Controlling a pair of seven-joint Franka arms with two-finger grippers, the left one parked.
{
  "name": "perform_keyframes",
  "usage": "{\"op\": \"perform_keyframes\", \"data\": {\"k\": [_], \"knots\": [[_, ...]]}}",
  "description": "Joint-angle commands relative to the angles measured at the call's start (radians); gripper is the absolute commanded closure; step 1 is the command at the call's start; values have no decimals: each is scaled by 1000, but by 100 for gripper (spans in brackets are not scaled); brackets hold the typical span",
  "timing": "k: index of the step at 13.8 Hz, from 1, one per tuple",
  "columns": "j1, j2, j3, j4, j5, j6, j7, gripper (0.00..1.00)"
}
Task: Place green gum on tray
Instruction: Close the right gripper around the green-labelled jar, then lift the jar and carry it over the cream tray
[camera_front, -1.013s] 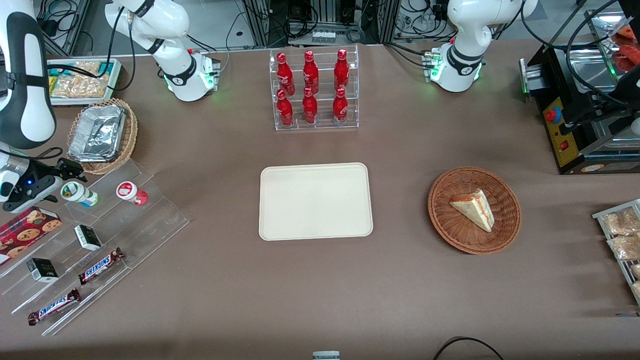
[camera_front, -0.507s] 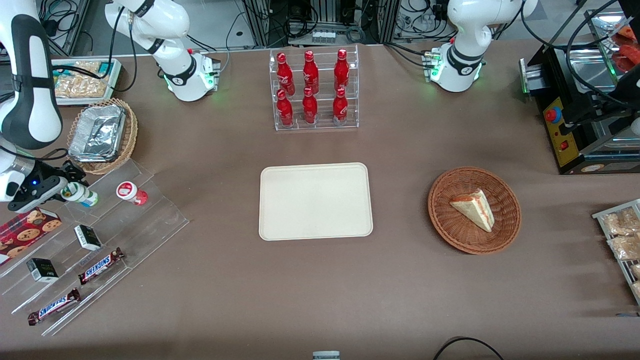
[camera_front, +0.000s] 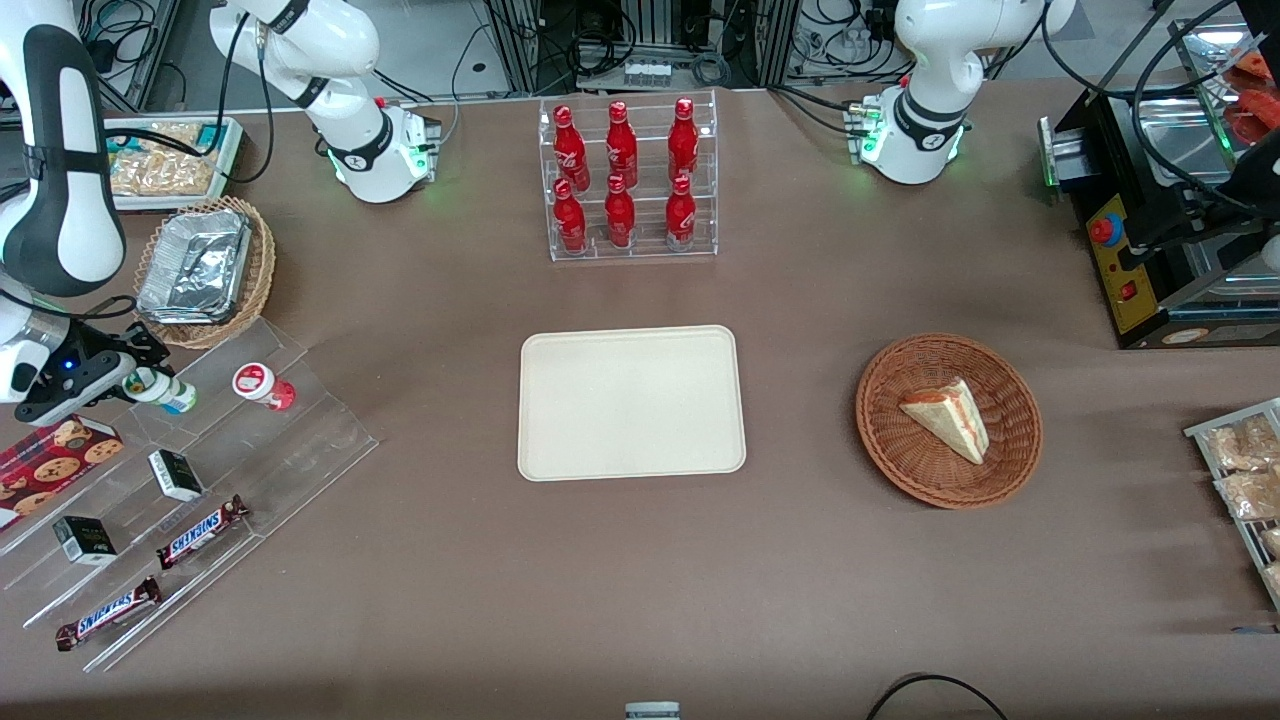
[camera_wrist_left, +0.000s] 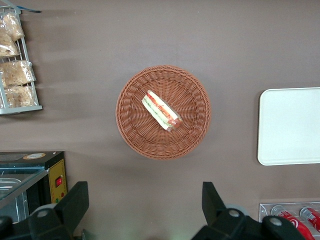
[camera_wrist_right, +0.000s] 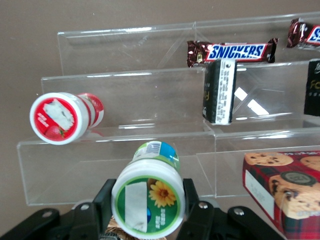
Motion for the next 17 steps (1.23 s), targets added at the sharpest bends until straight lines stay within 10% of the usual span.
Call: {"op": "perform_keyframes", "data": {"k": [1, 17], "knots": [[32, -15, 2, 81, 11, -97, 27, 100], [655, 52, 4, 187, 18, -240, 987, 100]]}}
